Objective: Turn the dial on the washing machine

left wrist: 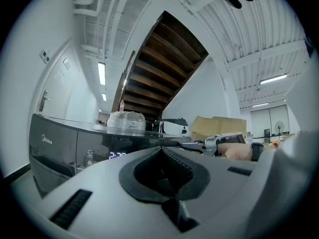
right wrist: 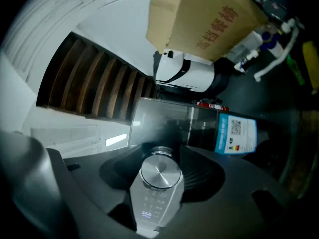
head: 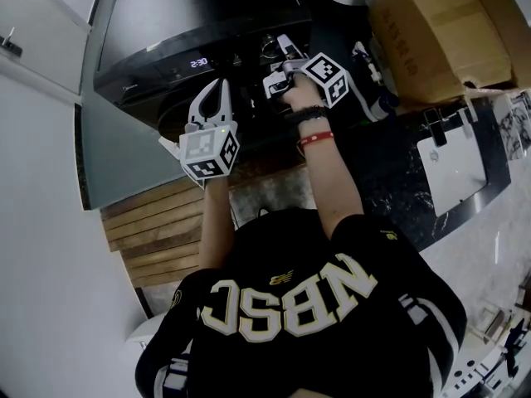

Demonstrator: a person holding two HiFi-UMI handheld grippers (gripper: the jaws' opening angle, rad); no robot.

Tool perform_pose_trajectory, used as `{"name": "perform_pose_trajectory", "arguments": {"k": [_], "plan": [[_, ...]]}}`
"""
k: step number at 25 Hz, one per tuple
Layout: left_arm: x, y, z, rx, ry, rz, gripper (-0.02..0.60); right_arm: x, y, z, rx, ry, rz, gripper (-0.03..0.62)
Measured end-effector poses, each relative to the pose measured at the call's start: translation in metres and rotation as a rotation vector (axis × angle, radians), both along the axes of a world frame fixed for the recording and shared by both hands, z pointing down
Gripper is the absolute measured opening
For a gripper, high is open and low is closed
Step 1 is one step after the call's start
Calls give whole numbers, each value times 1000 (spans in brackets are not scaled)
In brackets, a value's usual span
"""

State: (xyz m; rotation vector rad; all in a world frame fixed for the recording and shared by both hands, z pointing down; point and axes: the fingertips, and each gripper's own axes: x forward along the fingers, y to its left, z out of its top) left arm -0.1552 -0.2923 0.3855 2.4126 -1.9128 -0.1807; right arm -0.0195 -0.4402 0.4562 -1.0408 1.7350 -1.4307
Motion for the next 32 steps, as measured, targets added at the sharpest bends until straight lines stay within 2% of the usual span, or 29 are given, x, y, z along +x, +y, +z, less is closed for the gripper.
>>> {"name": "perform_pose_trajectory", "arguments": {"k": [3,5,11,17,19,22,32], "plan": [[0,1,0,0,3,3,15,1,1,13,-107,-249,32,244],[1,1,0,0,4,4,15,1,1,19,-139,-332,41,245],[4,2,-2,4,14,6,15,0,0,17,-128,-302,17,247],[0,1,-7,6,11,-5,15,-2,2,9,-58,-183,-35,267],[-3,3,-8,6,12,-15,15,1,7,5,-20,-119,-50,267],[-8,6,-10,10,12,-31,15,5,17,-4,66,41,-75,265],[-26,19,-15,17,-14,-83,15,14,67,-37,404,768,-97,178]]}}
